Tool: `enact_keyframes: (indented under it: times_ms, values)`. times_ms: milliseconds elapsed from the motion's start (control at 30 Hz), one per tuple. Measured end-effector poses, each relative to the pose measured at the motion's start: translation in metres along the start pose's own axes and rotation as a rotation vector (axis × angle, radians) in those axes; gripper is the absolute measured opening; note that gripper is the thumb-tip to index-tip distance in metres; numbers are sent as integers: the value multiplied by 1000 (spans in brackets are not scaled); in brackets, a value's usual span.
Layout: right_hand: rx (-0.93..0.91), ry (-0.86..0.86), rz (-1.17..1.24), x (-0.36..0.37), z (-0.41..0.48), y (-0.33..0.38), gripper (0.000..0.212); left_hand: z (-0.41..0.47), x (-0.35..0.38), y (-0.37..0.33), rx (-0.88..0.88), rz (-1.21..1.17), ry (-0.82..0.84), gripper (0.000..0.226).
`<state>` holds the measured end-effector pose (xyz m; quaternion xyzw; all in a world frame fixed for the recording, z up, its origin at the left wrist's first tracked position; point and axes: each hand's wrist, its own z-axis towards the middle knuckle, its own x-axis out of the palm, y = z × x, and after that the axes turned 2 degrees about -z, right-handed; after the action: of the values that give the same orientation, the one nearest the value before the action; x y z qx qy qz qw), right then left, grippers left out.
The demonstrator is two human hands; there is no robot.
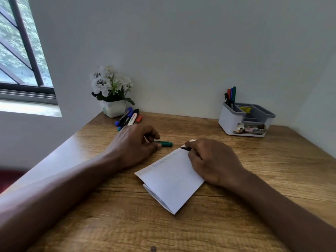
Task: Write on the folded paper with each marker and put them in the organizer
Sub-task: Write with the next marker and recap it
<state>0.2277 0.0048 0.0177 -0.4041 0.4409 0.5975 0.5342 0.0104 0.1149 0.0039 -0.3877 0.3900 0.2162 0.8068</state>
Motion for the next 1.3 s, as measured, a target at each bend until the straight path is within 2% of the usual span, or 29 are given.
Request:
enact_keyframes:
  times_ms: [100,167,267,333,400,433,500,533,567,633,767,900,967,1067,1233,1300]
  values:
    - [-20,64,-52,-2,0,-2,43,-2,-1,0,5,34,24,47]
    - [-25,76,-36,-3,1,-5,46,-6,-1,-3,10,80,126,71]
    - [-4,-57,159,-2,1,-7,54,-7,-1,-8,31,98,278,90]
    - [-1,-185,321,-3,3,-10,43,-6,-1,-9,26,100,316,90]
    - [87,-260,600,-7,6,-11,22,-6,-2,-9,25,106,337,90]
    - [182,-252,828,-9,8,-11,20,-6,-2,-8,27,108,343,90]
    - [356,-143,1372,-12,10,-9,29,-5,-2,-8,37,106,353,89]
    - [396,-73,1578,-11,10,-8,34,-5,-2,-8,42,106,357,88]
    - [414,-14,1686,-10,11,-8,36,-4,-2,-8,47,107,360,87]
    - [394,41,1628,-5,13,-8,36,-4,-2,-9,57,110,361,85]
    - [301,-31,1262,5,16,-5,33,-4,-3,-9,74,93,365,79]
    - [378,-39,1250,6,16,-3,48,-4,-4,-8,73,66,362,77]
    - [350,-27,1239,4,16,-5,39,-4,-4,-9,70,58,364,78]
    - [248,-41,1083,4,14,-5,19,-3,-4,-9,67,42,362,77]
    - [230,27,992,1,20,-10,6,-3,-6,-11,59,23,377,76]
    - [242,66,949,-1,24,-14,8,-3,-6,-12,58,19,381,75]
